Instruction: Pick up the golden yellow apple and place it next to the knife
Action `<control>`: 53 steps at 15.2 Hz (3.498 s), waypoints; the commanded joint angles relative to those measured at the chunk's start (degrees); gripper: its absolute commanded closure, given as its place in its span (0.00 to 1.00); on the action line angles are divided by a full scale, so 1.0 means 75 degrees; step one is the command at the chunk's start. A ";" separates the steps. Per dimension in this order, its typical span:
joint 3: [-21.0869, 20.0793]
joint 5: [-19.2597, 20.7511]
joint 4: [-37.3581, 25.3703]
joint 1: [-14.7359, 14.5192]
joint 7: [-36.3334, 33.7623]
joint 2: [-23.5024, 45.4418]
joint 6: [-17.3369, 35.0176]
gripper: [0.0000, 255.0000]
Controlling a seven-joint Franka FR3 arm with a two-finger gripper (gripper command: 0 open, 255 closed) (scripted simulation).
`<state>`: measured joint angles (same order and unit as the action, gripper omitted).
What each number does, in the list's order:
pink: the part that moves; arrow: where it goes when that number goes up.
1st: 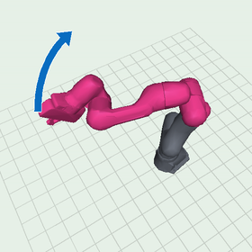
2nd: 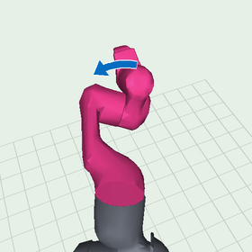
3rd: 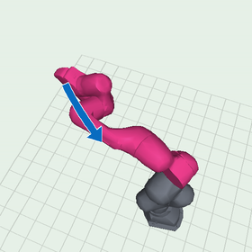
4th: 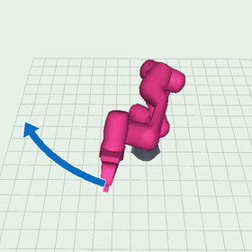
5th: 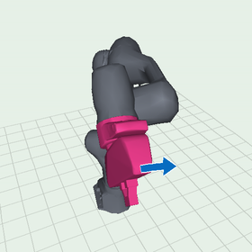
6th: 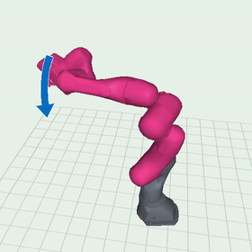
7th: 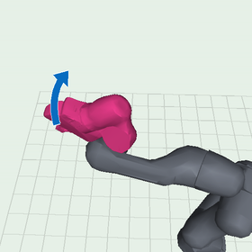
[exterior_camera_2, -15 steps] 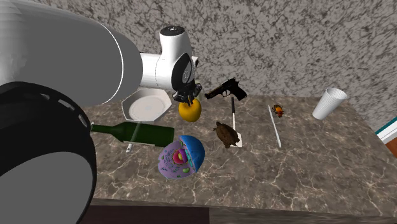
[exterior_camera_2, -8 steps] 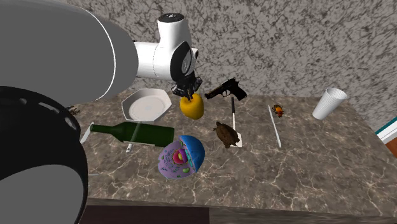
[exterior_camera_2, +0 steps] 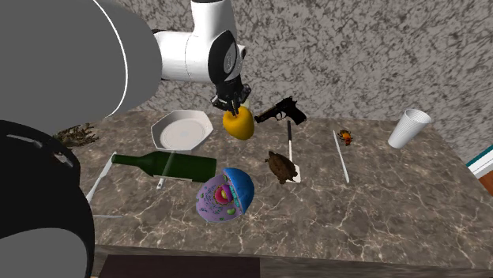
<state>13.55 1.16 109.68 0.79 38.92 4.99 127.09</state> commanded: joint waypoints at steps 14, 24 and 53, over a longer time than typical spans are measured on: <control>0.0003 0.0035 -0.1289 -0.0006 0.0023 -0.0209 -0.1493 1.00; -0.0068 0.0104 -0.1945 -0.0096 -0.0129 -0.0368 -0.2309 1.00; -0.3299 0.0778 0.0514 -0.2170 -0.5534 -0.2770 -0.2795 1.00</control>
<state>-10.41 7.13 113.38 -15.02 -1.34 -15.28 106.61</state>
